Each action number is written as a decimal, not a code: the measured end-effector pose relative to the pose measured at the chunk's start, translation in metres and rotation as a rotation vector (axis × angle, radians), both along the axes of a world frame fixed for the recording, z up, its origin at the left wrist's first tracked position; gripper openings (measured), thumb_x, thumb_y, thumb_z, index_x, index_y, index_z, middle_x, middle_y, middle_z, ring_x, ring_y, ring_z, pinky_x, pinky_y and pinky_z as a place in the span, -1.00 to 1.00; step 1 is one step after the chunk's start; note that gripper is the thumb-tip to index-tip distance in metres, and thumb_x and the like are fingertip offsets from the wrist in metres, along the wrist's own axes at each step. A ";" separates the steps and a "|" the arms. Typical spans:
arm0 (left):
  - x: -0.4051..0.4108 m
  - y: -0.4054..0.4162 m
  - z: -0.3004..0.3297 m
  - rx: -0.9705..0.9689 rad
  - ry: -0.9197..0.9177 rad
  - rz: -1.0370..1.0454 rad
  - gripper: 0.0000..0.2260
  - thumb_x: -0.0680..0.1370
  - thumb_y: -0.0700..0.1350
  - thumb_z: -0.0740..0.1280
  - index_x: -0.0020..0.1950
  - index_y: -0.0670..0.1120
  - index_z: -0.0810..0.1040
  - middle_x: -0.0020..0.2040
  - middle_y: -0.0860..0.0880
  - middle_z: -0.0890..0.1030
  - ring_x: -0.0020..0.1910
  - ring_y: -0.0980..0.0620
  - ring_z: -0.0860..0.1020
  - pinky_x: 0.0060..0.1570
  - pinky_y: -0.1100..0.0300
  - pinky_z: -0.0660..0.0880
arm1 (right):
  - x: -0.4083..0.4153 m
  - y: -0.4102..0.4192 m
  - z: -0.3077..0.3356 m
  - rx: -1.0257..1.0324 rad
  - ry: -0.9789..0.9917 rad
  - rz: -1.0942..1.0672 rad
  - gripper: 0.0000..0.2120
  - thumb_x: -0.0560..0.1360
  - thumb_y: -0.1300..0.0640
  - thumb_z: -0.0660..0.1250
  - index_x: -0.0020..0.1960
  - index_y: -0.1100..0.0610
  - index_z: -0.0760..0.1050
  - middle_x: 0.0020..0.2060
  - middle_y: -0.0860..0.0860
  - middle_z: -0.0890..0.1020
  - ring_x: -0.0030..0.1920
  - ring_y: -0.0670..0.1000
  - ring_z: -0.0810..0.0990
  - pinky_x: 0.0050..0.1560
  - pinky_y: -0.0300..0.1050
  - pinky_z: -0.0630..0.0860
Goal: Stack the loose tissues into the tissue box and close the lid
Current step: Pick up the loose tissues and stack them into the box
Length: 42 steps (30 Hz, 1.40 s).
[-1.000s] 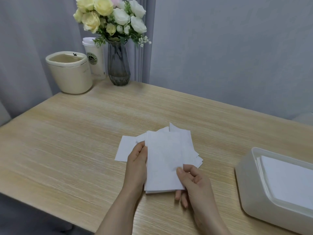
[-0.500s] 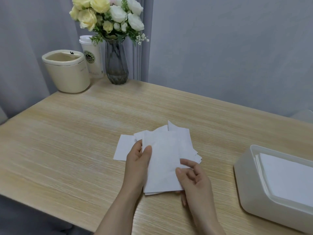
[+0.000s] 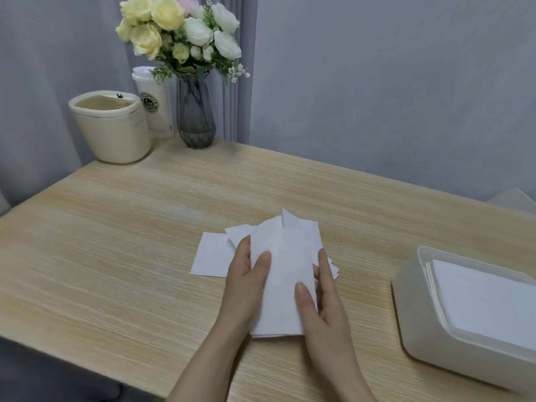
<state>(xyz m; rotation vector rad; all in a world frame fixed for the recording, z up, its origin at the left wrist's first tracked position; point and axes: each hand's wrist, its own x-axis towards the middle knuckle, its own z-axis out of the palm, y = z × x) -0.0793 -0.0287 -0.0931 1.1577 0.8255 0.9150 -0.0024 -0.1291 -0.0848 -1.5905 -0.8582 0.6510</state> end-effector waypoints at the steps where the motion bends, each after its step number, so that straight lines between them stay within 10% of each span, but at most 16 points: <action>1: 0.001 0.001 0.000 0.002 0.001 0.063 -0.74 0.59 -0.17 0.26 0.28 0.00 0.50 0.15 0.00 0.65 0.15 -0.03 0.62 0.22 -0.15 0.51 | 0.001 -0.002 0.002 0.025 0.022 -0.020 -0.40 0.57 0.17 0.27 0.40 -0.32 0.10 0.26 -0.30 0.46 0.10 -0.40 0.48 0.12 -0.45 0.40; 11: 0.022 -0.013 0.019 -0.068 -0.166 0.392 -0.45 0.61 -0.31 0.23 0.49 0.13 0.21 0.34 0.00 0.51 0.26 0.03 0.53 0.31 -0.04 0.46 | -0.010 -0.015 -0.003 0.213 0.219 -0.127 -0.43 0.44 0.35 0.40 0.27 -0.19 0.47 -0.32 -0.05 0.51 -0.33 -0.13 0.42 -0.19 -0.41 0.44; 14: 0.023 -0.024 0.021 -0.061 -0.180 0.370 -0.42 0.61 -0.29 0.24 0.50 0.18 0.16 0.38 0.02 0.48 0.29 0.06 0.52 0.31 -0.01 0.45 | -0.007 -0.014 0.000 0.231 0.230 -0.115 -0.48 0.49 0.43 0.31 0.27 -0.09 0.47 -0.12 -0.30 0.66 -0.10 -0.28 0.60 -0.08 -0.43 0.48; 17: 0.017 -0.023 0.023 -0.071 -0.204 0.383 -0.47 0.61 -0.24 0.28 0.47 0.17 0.22 0.33 0.03 0.52 0.24 0.06 0.55 0.19 0.13 0.51 | 0.005 -0.017 0.004 0.243 0.215 -0.128 -0.49 0.52 0.50 0.21 0.23 -0.05 0.50 0.12 -0.15 0.65 0.13 -0.23 0.59 -0.01 -0.44 0.47; 22: 0.011 -0.010 0.024 -0.100 -0.135 0.370 -0.79 0.63 -0.14 0.26 0.16 0.15 0.54 0.21 0.03 0.62 0.26 0.03 0.54 0.28 0.07 0.46 | 0.018 -0.022 0.006 0.248 0.193 -0.128 -0.47 0.54 0.50 0.15 0.25 -0.07 0.48 0.16 -0.08 0.64 0.19 -0.16 0.57 0.03 -0.42 0.47; 30: 0.022 -0.028 0.027 -0.145 -0.122 0.301 -0.75 0.62 -0.21 0.25 0.09 0.14 0.58 0.20 0.05 0.63 0.19 0.07 0.58 0.22 0.11 0.50 | 0.013 -0.028 0.007 0.236 0.207 -0.104 -0.40 0.58 0.34 0.23 0.39 -0.26 0.25 0.41 -0.13 0.40 0.33 -0.20 0.44 0.23 -0.39 0.41; 36: 0.026 -0.031 0.041 -0.076 -0.137 0.156 -0.72 0.58 -0.33 0.29 0.15 0.00 0.62 -0.05 0.05 0.58 -0.26 0.12 0.59 -0.39 0.19 0.56 | 0.041 -0.045 0.045 0.251 0.024 -0.229 -0.55 0.52 0.43 0.26 0.23 -0.04 0.51 -0.03 -0.29 0.63 -0.06 -0.32 0.58 -0.09 -0.49 0.44; 42: 0.047 -0.050 0.059 -0.079 -0.231 0.154 -0.68 0.58 -0.36 0.27 0.09 0.04 0.63 -0.10 0.01 0.60 -0.25 0.10 0.62 -0.43 0.22 0.55 | 0.065 -0.069 0.061 0.222 0.010 -0.297 -0.86 0.46 0.23 0.40 -0.05 0.04 0.67 -0.43 -0.14 0.51 -0.42 -0.13 0.41 -0.33 -0.38 0.41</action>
